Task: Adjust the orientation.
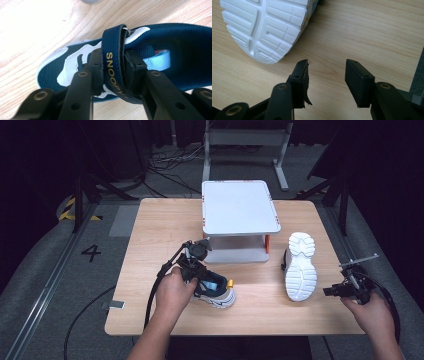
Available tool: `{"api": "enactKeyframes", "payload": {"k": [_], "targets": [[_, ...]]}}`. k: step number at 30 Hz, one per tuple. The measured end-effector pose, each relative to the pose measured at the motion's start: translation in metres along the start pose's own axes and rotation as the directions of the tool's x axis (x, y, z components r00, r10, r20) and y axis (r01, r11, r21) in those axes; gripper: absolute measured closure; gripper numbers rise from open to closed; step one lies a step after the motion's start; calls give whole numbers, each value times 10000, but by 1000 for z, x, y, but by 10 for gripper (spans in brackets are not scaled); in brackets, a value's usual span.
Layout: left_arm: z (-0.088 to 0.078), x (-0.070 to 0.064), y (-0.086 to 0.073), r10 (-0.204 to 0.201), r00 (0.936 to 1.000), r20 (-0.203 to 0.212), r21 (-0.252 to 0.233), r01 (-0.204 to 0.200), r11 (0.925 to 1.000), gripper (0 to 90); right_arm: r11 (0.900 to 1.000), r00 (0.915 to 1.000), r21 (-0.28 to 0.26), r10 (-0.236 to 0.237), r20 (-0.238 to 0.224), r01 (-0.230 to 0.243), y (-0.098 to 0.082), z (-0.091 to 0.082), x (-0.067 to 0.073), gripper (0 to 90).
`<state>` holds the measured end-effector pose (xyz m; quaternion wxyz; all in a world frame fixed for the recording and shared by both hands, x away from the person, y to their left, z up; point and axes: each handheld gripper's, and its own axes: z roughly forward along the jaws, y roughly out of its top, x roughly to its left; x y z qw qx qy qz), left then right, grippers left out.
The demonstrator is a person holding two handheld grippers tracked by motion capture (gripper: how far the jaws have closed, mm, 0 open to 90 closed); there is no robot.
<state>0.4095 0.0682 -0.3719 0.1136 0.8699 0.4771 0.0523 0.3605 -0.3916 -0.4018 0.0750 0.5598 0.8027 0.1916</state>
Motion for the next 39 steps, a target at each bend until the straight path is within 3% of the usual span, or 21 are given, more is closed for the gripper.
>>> {"api": "enactKeyframes", "payload": {"k": [4,8,11,16,18,21,24,26,27,28,29,30,31,32,35,37,38,39], "targets": [[-3,-4,1,343,9990,-295,-183,-349,9992,748,10000,10000,-14,-33,-3,33,1,0,2,541],[-13,-10,1,904,9928,-786,-376,-935,9949,752,10000,10000,-32,39,-22,-39,1,0,1,542],[-22,-15,4,1346,9879,-768,-500,-1387,9891,754,10000,10000,60,35,-31,-35,1,1,1,542],[-26,-26,13,2020,9789,-309,-587,-2036,9773,755,10000,10000,48,-49,-20,49,2,2,3,541],[-26,-37,20,2292,9733,-161,-559,-2297,9717,754,10000,10000,65,-35,-37,35,2,1,3,542],[-25,-50,28,2922,9563,70,-532,-2915,9551,753,10000,10000,18,-11,-7,11,1,0,1,542],[-26,-62,38,3588,9320,510,-585,-3558,9327,753,10000,10000,18,71,4,-71,0,-1,-1,541],[-25,-64,45,4083,9051,1185,-704,-4025,9127,750,10000,10000,-16,75,-4,-75,-1,-1,-1,541],[-25,-64,45,4083,9051,1185,-704,-4025,9127,751,10000,10000,-27,50,-8,-50,-2,-1,-2,541],[-22,-64,50,4503,8803,1496,-715,-4446,8929,751,10000,10000,13,47,-59,-47,-2,-1,-2,539],[-19,-64,53,4830,8605,1619,-713,-4780,8755,751,10000,10000,7,57,-53,-57,-2,-1,-2,538],[-16,-62,55,4993,8465,1846,-712,-4952,8658,751,10000,10000,2,68,-47,-68,-3,-1,-2,537],[-12,-61,58,5262,8269,1982,-657,-5245,8489,750,10000,10000,-6,76,-50,-77,-3,-1,-2,537],[-8,-60,59,5376,8186,2022,-558,-5384,8408,750,10000,10000,-8,45,-73,-45,-3,0,-2,537],[8,-55,65,5385,8225,1830,17,-5480,8365,748,10000,9999,-1,39,-110,-39,-3,0,-2,536],[13,-54,66,5405,8230,1749,138,-5509,8344,747,10000,9999,-13,48,-108,-48,-3,0,-2,536],[16,-51,67,5311,8249,1938,103,-5430,8397,739,10000,9999,8,54,-137,-54,-3,1,-2,536],[15,-46,69,5034,8358,2191,-47,-5151,8571,715,10000,9999,6,64,-139,-64,-3,1,-2,536]]}}
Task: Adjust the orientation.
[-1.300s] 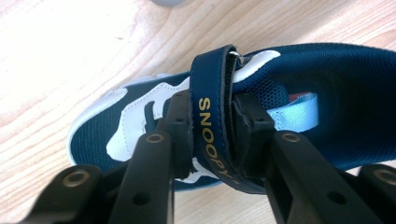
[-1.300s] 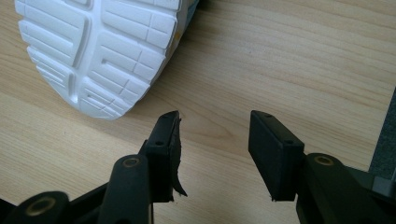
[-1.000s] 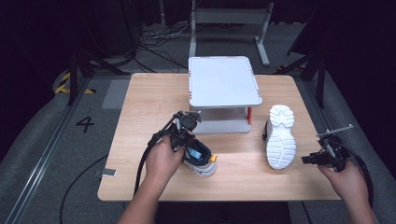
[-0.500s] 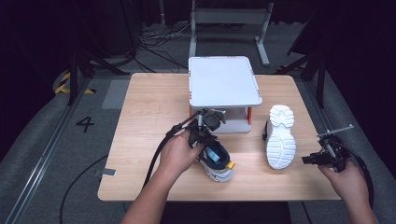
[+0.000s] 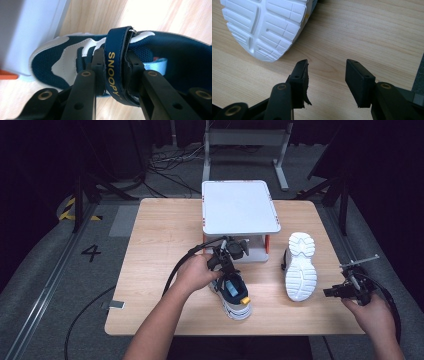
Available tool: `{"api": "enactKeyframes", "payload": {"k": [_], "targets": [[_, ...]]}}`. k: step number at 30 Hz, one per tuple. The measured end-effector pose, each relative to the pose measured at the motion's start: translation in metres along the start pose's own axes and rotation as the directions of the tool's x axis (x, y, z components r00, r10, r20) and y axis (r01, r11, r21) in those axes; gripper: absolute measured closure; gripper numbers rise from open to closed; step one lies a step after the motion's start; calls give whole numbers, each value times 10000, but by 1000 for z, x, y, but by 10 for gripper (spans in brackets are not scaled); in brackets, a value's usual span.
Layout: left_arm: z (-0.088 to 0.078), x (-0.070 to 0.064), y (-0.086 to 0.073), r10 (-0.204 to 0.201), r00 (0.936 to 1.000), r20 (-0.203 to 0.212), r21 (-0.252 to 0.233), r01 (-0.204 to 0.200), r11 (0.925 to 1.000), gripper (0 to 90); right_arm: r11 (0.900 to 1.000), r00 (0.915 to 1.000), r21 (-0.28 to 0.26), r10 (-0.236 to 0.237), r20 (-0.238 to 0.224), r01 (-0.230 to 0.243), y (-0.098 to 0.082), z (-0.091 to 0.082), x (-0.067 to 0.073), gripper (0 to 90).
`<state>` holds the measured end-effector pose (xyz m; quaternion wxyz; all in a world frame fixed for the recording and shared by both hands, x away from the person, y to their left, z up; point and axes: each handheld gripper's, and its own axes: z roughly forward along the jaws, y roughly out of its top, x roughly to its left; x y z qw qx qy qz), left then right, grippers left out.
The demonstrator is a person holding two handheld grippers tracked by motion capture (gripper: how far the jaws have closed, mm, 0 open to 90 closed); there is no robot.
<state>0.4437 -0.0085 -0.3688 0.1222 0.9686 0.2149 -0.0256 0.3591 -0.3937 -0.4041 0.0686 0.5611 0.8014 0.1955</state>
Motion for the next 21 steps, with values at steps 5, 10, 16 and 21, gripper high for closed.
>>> {"api": "enactKeyframes", "payload": {"k": [5,10,16,21], "targets": [[-10,-5,-9,-802,9967,-125,-549,794,9953,471,10000,10000,56,-55,-3,55,2,1,1,535],[-32,-28,-20,-1416,9888,-466,-1407,1338,9810,468,9999,9999,-14,-137,-52,137,7,2,4,534],[-39,-68,-30,-1820,9827,-332,-1501,1751,9730,472,9993,9992,38,-381,-144,382,14,6,8,530],[-19,-87,-26,-1726,9845,306,-1204,1750,9772,480,9985,9981,-7,-551,-258,551,21,8,12,530]]}}
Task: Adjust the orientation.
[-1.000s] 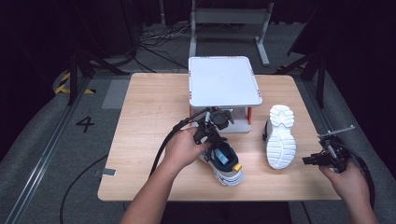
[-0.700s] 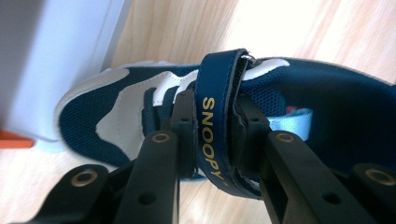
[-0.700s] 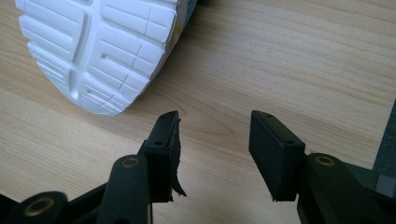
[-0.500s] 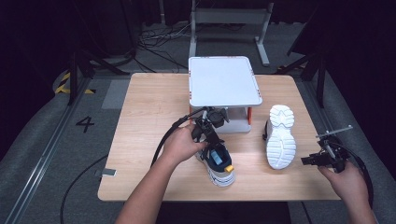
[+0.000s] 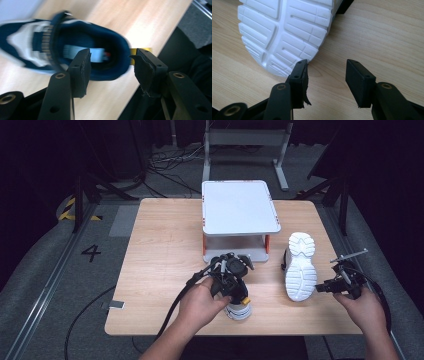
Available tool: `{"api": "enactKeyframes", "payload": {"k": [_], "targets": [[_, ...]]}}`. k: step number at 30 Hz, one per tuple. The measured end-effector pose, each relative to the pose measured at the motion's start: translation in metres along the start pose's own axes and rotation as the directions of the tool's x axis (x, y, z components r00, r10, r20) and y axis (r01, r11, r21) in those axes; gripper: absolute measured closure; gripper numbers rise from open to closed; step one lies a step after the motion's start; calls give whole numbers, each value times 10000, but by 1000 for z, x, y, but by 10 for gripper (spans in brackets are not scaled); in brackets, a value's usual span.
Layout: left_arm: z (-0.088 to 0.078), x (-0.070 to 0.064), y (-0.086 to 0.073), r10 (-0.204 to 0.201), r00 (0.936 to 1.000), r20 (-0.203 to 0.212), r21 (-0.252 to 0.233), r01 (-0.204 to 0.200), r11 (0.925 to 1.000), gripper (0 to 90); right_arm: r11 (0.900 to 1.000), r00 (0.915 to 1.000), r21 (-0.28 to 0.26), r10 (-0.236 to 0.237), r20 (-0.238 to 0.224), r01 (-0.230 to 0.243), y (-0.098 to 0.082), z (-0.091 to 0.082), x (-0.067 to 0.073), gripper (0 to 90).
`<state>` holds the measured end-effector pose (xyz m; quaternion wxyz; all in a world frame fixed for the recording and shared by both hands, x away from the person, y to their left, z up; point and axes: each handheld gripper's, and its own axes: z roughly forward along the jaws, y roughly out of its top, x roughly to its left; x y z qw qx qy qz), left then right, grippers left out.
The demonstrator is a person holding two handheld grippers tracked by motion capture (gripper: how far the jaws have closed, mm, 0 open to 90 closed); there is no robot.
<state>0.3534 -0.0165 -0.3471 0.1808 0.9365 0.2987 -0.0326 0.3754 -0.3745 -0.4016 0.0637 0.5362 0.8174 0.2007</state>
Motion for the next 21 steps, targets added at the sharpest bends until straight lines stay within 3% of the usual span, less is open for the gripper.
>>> {"api": "enactKeyframes", "payload": {"k": [2,4,7,11,13,16,19,21], "targets": [[9,0,2,-119,9993,355,161,113,9998,480,10000,9999,-11,-79,-67,79,2,1,2,529],[18,-2,3,-259,9993,278,322,250,9992,483,9999,9998,30,-170,-94,170,4,1,2,529],[35,-6,5,-137,9996,239,711,120,9974,490,9999,9999,-39,-101,-118,101,5,1,1,528],[51,-10,7,-15,9993,-363,1024,52,9947,519,10000,9999,-33,-65,-144,65,3,2,-1,524],[53,-11,7,-64,9989,-466,1035,112,9946,538,10000,9999,-7,-82,-112,82,2,2,-2,524],[67,-16,7,241,9966,-783,1216,-145,9925,583,10000,10000,-54,9,-99,-10,0,0,-4,524],[72,-16,9,328,9988,-364,1254,-280,9917,661,9999,9999,-69,80,-67,-81,-3,-2,-7,524],[71,-17,9,515,9977,-431,1319,-454,9902,674,9997,9998,-108,219,-34,-219,-5,-4,-8,524]]}}
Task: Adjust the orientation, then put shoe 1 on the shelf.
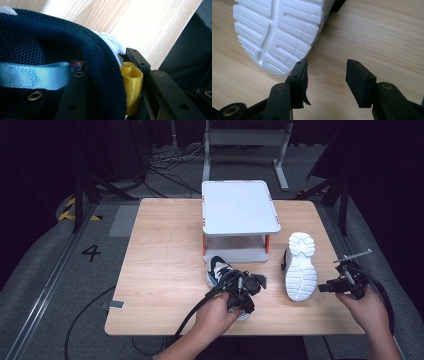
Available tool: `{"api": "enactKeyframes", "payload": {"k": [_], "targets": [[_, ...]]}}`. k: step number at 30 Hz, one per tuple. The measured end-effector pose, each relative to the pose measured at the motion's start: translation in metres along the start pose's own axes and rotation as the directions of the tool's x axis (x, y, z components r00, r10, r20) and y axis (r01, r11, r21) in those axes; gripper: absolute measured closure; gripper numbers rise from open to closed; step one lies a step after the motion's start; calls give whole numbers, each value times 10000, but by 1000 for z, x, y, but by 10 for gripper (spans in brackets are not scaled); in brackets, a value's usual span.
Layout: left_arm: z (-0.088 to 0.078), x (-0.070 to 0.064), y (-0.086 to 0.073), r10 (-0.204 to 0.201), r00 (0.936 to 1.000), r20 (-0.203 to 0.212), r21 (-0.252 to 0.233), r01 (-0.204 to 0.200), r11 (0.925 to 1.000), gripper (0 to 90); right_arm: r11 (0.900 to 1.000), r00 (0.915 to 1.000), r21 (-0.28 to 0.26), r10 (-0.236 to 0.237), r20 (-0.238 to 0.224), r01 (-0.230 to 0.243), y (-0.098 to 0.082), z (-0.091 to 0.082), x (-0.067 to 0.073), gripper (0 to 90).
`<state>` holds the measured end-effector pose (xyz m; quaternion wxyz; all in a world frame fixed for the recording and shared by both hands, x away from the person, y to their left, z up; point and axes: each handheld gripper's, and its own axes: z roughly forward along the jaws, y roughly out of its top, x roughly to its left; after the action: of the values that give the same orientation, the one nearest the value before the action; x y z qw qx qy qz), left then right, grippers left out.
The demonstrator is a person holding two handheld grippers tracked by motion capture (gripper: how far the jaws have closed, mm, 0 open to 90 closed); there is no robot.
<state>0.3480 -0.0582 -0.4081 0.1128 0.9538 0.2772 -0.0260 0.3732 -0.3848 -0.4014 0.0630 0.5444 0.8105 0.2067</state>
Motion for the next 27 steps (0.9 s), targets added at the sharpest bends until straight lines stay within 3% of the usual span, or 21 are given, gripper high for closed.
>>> {"api": "enactKeyframes", "payload": {"k": [3,6,9,12,13,16,19,25,27], "targets": [[-5,-1,1,405,9992,40,86,-405,9991,680,10000,10000,-73,68,69,-68,-4,-3,-2,524],[-16,-5,3,863,9957,-327,52,-862,9963,679,9999,9998,-40,141,150,-141,-8,-4,-3,524],[-27,-4,7,1418,9886,-514,30,-1418,9899,679,9998,9997,-12,179,178,-179,-13,-5,-3,524],[-36,1,12,2125,9756,-555,-10,-2129,9771,678,9997,9994,-3,244,246,-244,-18,-9,-4,524],[-37,2,13,2092,9761,-583,-62,-2100,9777,679,9995,9992,-69,310,252,-308,-18,-9,-4,524],[-43,11,20,2585,9637,-668,19,-2590,9659,679,9994,9989,-79,327,336,-325,-23,-12,-3,525],[-45,25,30,2784,9586,-600,-65,-2792,9602,677,9991,9985,-21,414,363,-413,-26,-12,-4,524],[-42,56,47,3090,9467,-910,252,-3080,9511,674,9978,9968,20,667,443,-669,-31,-13,-9,523],[-41,63,49,3095,9466,-901,148,-3094,9508,668,9982,9972,-21,606,437,-606,-32,-13,-11,523]]}}
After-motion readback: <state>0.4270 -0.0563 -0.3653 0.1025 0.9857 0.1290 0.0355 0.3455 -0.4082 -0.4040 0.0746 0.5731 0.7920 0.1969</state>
